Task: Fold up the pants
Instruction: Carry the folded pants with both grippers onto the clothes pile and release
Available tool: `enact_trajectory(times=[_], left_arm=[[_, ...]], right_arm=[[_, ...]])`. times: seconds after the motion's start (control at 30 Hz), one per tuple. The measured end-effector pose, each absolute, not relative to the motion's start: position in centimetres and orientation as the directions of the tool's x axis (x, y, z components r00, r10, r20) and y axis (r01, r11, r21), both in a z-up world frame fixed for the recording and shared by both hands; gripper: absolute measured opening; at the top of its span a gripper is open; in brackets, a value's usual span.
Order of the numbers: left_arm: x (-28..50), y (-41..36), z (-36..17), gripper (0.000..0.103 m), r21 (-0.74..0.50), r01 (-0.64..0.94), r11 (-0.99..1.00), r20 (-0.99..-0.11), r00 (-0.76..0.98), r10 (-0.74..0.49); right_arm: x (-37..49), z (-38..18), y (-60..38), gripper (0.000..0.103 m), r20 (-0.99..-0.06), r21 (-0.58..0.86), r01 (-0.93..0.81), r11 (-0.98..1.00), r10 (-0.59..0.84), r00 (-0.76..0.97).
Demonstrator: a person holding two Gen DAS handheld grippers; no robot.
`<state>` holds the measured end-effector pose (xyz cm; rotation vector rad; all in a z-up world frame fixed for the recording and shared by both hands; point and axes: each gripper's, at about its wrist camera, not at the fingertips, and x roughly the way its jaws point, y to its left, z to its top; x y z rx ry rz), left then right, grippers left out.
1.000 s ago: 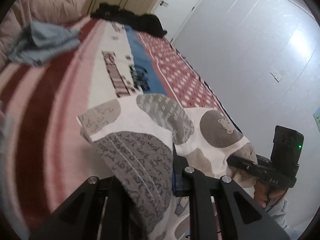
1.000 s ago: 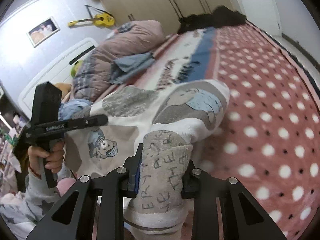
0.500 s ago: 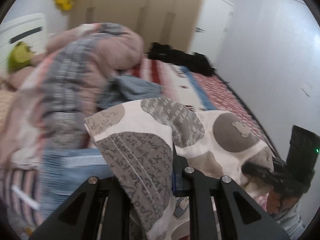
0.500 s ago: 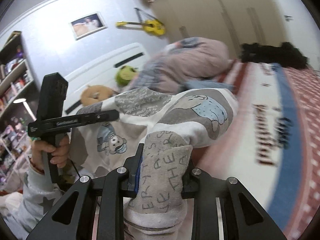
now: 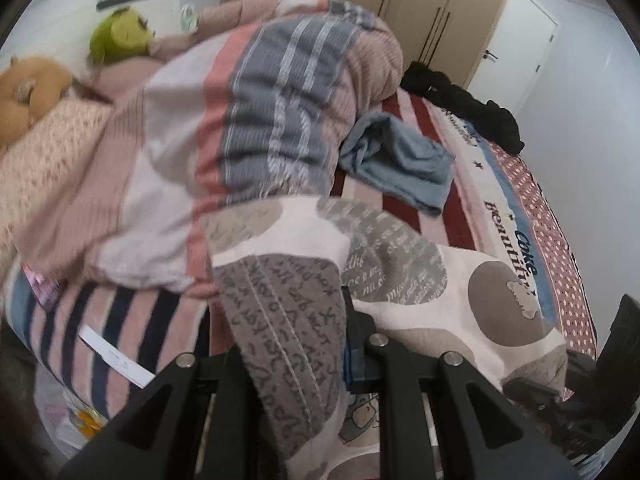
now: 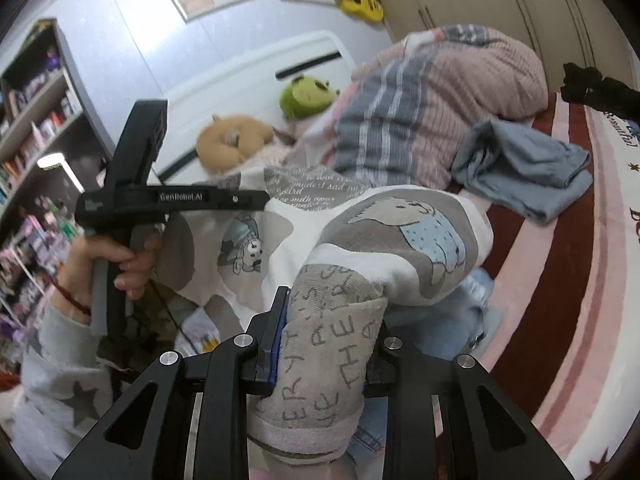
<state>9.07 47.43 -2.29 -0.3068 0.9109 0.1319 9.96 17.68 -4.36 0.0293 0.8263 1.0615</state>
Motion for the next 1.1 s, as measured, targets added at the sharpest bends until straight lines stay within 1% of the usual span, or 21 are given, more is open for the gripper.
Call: enact_trajectory(times=[0.17,0.27,0.37,0.43,0.5,0.57,0.6,0.63,0.67,0.77,0.83,0.9,1.0,1.1], left_arm=[[8.8,46.6,-3.5,0.014,-0.229,-0.235,0.945,-0.784,0.619,-0.036],[9.0,45.4,-2.2,0.014,-0.188,-0.195,0.963,-0.753,0.657,-0.014],[9.7,45.6,-1.8,0.014,-0.2,-0.207,0.958,-0.756,0.654,-0.016],[10.2,45.4,-2.4,0.015,-0.196,-0.204,0.959,-0.759,0.651,-0.017],[10.7,45.4,-3.3,0.019,-0.175,-0.217,0.96,-0.779,0.627,-0.001],[10.8,45.9,-4.1,0.03,-0.166,-0.24,0.956,-0.799,0.601,0.012],[10.7,46.3,-4.4,0.033,-0.171,-0.256,0.951,-0.805,0.593,0.015],[10.4,46.6,-4.4,0.039,-0.178,-0.266,0.947,-0.804,0.594,0.015],[10.2,46.8,-4.2,0.043,-0.183,-0.275,0.944,-0.802,0.598,0.019],[9.4,47.1,-3.0,0.045,-0.146,-0.298,0.943,-0.8,0.597,0.064],[8.8,47.2,-1.5,0.045,-0.103,-0.316,0.943,-0.784,0.61,0.119],[7.9,47.5,0.5,0.046,-0.097,-0.331,0.939,-0.756,0.637,0.147],[7.2,47.1,2.5,0.046,-0.101,-0.327,0.94,-0.726,0.67,0.154],[7.2,45.4,4.0,0.046,-0.1,-0.262,0.96,-0.7,0.704,0.119]], right_arm=[[10.1,-6.9,16.9,0.021,-0.619,0.362,-0.741,0.566,0.74,0.263],[9.8,-6.3,16.0,0.021,-0.592,0.355,-0.742,0.568,0.751,0.292],[9.9,-5.3,15.8,0.021,-0.58,0.336,-0.742,0.58,0.748,0.323],[10.1,-5.3,15.8,0.021,-0.593,0.32,-0.739,0.593,0.734,0.333],[10.7,-6.4,16.0,0.021,-0.62,0.332,-0.726,0.603,0.719,0.313],[10.8,-7.2,16.1,0.022,-0.631,0.36,-0.723,0.589,0.725,0.276],[10.7,-7.6,16.0,0.023,-0.63,0.368,-0.73,0.576,0.732,0.26],[10.6,-7.6,16.0,0.026,-0.629,0.367,-0.738,0.567,0.735,0.252],[10.4,-7.6,15.9,0.027,-0.63,0.361,-0.744,0.563,0.735,0.25],[10.0,-7.2,15.4,0.029,-0.637,0.358,-0.753,0.552,0.734,0.235],[9.7,-6.6,14.7,0.032,-0.643,0.337,-0.764,0.55,0.727,0.24],[9.4,-5.8,13.4,0.035,-0.641,0.303,-0.769,0.563,0.718,0.272],[9.3,-4.3,11.7,0.037,-0.614,0.28,-0.762,0.584,0.719,0.325],[9.3,-2.6,11.0,0.037,-0.574,0.262,-0.765,0.588,0.732,0.366]])
